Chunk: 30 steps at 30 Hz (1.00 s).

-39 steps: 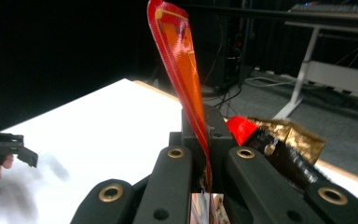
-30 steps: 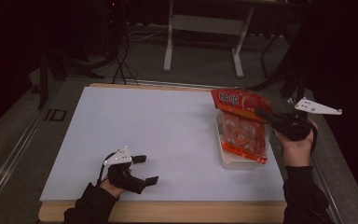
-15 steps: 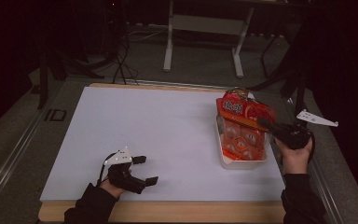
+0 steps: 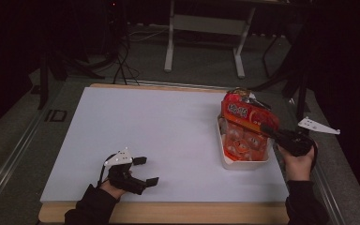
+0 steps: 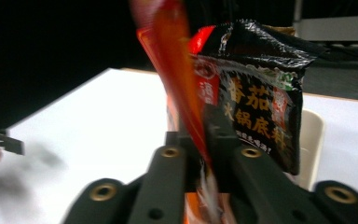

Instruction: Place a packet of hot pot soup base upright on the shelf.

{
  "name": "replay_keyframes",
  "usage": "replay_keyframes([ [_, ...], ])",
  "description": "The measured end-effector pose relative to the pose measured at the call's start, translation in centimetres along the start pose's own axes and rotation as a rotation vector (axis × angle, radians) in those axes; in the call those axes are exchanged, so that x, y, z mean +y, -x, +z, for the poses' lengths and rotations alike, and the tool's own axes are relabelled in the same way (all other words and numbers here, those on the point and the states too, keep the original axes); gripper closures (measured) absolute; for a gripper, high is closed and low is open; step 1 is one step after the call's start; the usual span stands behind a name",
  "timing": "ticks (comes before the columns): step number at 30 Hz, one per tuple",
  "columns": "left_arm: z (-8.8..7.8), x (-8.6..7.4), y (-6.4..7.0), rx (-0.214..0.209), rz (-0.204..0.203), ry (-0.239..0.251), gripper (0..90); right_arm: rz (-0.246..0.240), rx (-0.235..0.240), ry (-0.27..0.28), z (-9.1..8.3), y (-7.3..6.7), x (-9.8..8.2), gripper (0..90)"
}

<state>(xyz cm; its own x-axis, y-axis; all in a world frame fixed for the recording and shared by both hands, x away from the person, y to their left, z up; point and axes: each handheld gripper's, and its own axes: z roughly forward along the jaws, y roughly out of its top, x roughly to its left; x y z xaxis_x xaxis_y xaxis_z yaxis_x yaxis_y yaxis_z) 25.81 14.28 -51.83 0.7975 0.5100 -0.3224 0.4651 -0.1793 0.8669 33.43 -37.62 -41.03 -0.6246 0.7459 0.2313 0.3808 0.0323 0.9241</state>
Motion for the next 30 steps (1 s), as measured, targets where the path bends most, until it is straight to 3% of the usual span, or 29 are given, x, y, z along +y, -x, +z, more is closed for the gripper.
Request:
replay_keyframes([
  [2, 0.0, 0.0, 0.0, 0.001, 0.001, 0.001, 2.3, -0.007, -0.039, -0.007, 0.1, 0.0, 0.2, 79.5],
  [7, 0.0, 0.0, -0.1, 0.000, -0.004, -0.003, 2.3, 0.005, -0.001, 0.048, -0.2, -0.5, 1.1, 61.5],
  [15, 0.2, -0.2, 0.1, 0.000, 0.000, -0.008, 2.2, -0.082, 0.014, 0.100, -1.4, -4.0, 4.3, 38.6],
  [20, 0.2, -0.3, 0.1, 0.003, 0.003, -0.007, 2.2, -0.131, 0.025, 0.126, -1.7, -6.4, 5.4, 27.3],
  [26, 0.0, -0.3, 0.1, 0.011, 0.009, -0.004, 2.2, -0.147, 0.083, 0.139, -1.6, -8.6, 5.3, 18.4],
  [30, 0.1, -0.3, 0.2, 0.011, 0.021, -0.010, 2.2, -0.146, 0.130, 0.111, -1.0, -9.4, 4.3, 15.3],
])
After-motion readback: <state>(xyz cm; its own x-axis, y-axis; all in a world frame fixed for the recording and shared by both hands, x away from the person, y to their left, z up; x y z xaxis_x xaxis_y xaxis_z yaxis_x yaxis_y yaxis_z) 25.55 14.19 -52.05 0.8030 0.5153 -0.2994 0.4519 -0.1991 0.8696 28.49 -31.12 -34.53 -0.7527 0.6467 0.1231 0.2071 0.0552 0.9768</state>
